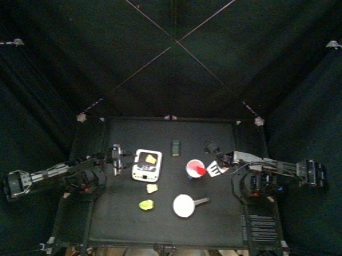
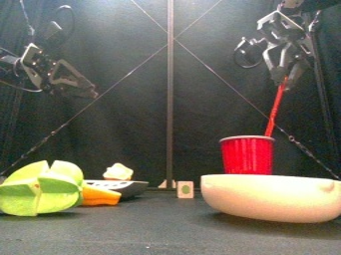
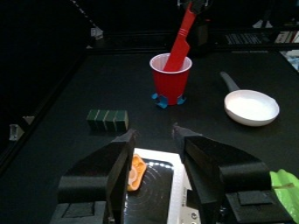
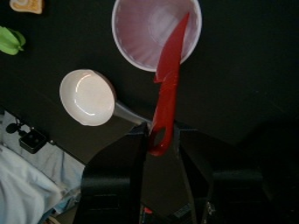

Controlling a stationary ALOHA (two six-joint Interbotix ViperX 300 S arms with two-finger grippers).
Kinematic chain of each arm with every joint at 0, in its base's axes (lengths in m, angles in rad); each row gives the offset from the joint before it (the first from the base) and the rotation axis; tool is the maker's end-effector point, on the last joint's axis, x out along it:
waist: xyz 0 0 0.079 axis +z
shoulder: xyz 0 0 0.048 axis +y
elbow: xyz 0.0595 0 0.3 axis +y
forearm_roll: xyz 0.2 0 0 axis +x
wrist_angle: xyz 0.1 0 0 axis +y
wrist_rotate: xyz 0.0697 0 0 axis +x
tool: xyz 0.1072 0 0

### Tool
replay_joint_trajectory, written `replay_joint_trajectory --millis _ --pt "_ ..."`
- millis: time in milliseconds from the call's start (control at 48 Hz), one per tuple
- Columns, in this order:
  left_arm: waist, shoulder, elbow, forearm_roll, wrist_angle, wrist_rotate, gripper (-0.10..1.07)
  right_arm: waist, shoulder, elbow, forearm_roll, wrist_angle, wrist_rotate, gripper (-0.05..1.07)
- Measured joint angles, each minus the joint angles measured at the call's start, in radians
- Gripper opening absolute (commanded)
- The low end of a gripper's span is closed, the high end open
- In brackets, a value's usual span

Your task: Place knife in cup

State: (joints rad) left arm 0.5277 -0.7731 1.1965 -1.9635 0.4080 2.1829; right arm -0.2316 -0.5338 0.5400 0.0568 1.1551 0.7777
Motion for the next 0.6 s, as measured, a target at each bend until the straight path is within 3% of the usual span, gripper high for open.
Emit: replay_joint_trajectory --millis 292,604 --pt "0.000 0.000 0.000 0.002 0.002 0.000 0.79 -0.011 -0.028 -0.026 -0.110 -0.017 0.031 0.68" --pt "0.002 0.000 0.000 0.000 0.000 0.000 0.79 -0.031 -0.031 0.009 -0.135 -0.101 0.041 0.68"
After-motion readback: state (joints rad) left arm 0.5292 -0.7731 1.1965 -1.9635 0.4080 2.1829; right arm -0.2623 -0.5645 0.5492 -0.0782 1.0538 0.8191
